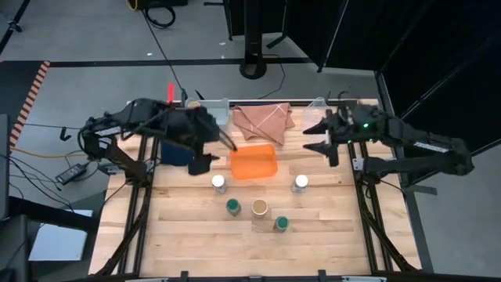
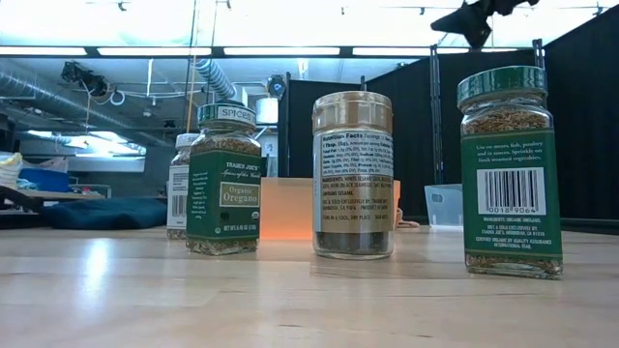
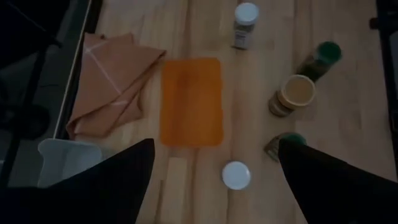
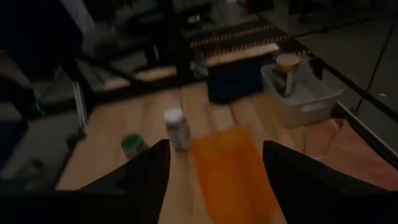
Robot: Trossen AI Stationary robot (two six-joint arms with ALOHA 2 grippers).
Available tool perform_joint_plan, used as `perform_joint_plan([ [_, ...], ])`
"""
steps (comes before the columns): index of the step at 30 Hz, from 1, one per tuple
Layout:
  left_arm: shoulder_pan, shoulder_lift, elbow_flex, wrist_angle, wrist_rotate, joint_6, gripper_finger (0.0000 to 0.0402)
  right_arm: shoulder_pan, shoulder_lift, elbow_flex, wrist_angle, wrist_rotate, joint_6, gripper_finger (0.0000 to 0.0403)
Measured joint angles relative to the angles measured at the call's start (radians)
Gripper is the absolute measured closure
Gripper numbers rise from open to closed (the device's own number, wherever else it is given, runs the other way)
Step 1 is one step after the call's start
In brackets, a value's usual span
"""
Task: Sort spices by type
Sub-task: Put the white seasoning bottle into the transparent bin
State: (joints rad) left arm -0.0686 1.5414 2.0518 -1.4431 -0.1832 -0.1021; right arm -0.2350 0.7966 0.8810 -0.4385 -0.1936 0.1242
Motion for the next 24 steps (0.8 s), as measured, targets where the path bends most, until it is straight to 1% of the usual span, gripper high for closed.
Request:
perform_joint_plan([
  [4,-0.103,0.0,-0.001,-0.034,-0.099,-0.08,0.0053,0.108,0.072,0.0,-0.035,0.096,-0.032,0.0153],
  [7,-0.164,-0.001,-0.026,-0.03,-0.162,-0.139,0.0053,0.187,0.122,0.0,-0.074,0.179,-0.042,0.0161],
  [11,-0.217,0.002,-0.053,-0.03,-0.222,-0.213,0.0053,0.285,0.185,0.0,-0.107,0.311,-0.038,0.0167],
  [14,-0.242,0.0,-0.059,-0.026,-0.249,-0.252,0.0053,0.341,0.231,0.0,-0.118,0.394,-0.012,0.0164],
  [17,-0.263,0.0,-0.06,-0.026,-0.28,-0.279,0.0053,0.381,0.275,0.0,-0.138,0.434,0.03,0.0159],
  [24,-0.291,0.0,-0.06,-0.028,-0.32,-0.319,0.0053,0.437,0.381,0.0,-0.227,0.47,0.139,0.0139],
])
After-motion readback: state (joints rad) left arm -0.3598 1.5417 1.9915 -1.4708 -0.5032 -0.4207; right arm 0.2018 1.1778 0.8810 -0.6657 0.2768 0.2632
